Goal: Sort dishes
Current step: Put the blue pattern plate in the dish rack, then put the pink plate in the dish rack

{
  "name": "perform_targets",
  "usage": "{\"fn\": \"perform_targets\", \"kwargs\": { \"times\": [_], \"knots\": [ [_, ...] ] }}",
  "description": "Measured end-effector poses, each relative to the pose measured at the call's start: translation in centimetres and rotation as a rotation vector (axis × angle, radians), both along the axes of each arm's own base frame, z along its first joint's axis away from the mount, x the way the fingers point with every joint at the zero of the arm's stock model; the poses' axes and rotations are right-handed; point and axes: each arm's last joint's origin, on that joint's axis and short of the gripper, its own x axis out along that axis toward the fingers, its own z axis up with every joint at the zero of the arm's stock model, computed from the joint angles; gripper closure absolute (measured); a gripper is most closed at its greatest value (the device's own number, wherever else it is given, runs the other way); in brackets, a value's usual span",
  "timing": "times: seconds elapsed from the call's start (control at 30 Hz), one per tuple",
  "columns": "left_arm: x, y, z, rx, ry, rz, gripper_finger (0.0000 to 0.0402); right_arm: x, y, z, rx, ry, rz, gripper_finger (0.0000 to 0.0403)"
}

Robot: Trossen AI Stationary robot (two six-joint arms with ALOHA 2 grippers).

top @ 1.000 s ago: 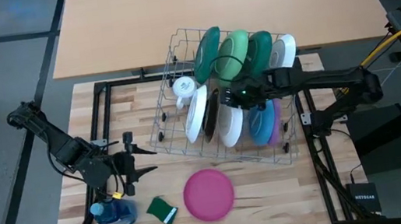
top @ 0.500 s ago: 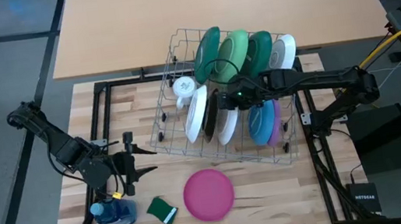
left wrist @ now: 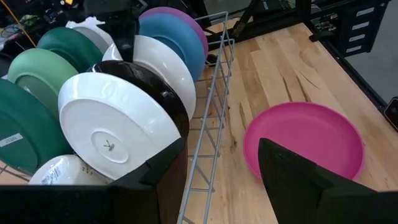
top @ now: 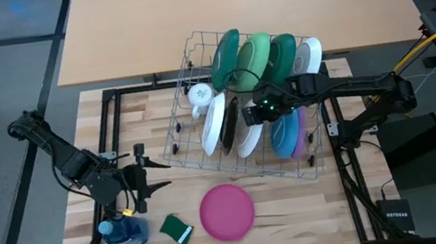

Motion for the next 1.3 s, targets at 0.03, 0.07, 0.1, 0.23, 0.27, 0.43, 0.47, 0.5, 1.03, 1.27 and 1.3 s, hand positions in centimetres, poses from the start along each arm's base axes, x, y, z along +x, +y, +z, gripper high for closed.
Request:
{"fn": "perform_targets", "kwargs": {
  "times": [0.03,0.07,0.1,0.23,0.27,0.43,0.47,0.5,1.03,1.27,1.3],
  "knots": [
    [0.0,0.0,0.0,0.000,-0.001,0.000,0.0217,-0.2,0.0,0.2,-0.008,-0.005,-0.005,0.0258],
    [0.0,0.0,0.0,-0.001,-0.001,0.000,0.0217,-0.5,0.0,0.4,-0.017,-0.008,-0.009,0.0257],
    [0.0,0.0,0.0,-0.001,-0.001,0.000,0.0217,-0.7,0.0,0.7,-0.024,-0.014,-0.012,0.0257],
    [0.0,0.0,0.0,-0.001,-0.001,0.000,0.0217,-1.8,0.2,1.7,-0.031,-0.051,-0.014,0.0257],
    [0.0,0.0,0.0,-0.001,-0.001,0.000,0.0217,-2.0,0.2,1.9,-0.033,-0.061,-0.014,0.0257],
    [0.0,0.0,0.0,-0.001,-0.001,0.000,0.0217,-3.4,0.4,3.2,-0.039,-0.114,-0.016,0.0258],
    [0.0,0.0,0.0,-0.001,-0.001,0.001,0.0217,-3.7,0.5,3.4,-0.041,-0.123,-0.016,0.0258],
    [0.0,0.0,0.0,-0.001,-0.001,0.000,0.0217,-4.0,0.5,3.7,-0.043,-0.136,-0.016,0.0258],
    [2.2,-2.0,-1.8,-0.017,0.050,-0.014,0.0217,-6.7,7.4,7.3,-0.174,-0.393,0.390,0.0258],
    [5.8,-5.2,-4.6,0.103,0.079,-0.161,0.0217,-5.1,14.0,6.3,-0.252,-0.439,0.664,0.0258],
    [6.2,-5.6,-5.1,0.126,0.083,-0.174,0.0217,-4.8,14.9,5.9,-0.255,-0.428,0.691,0.0258]
  ]
}}
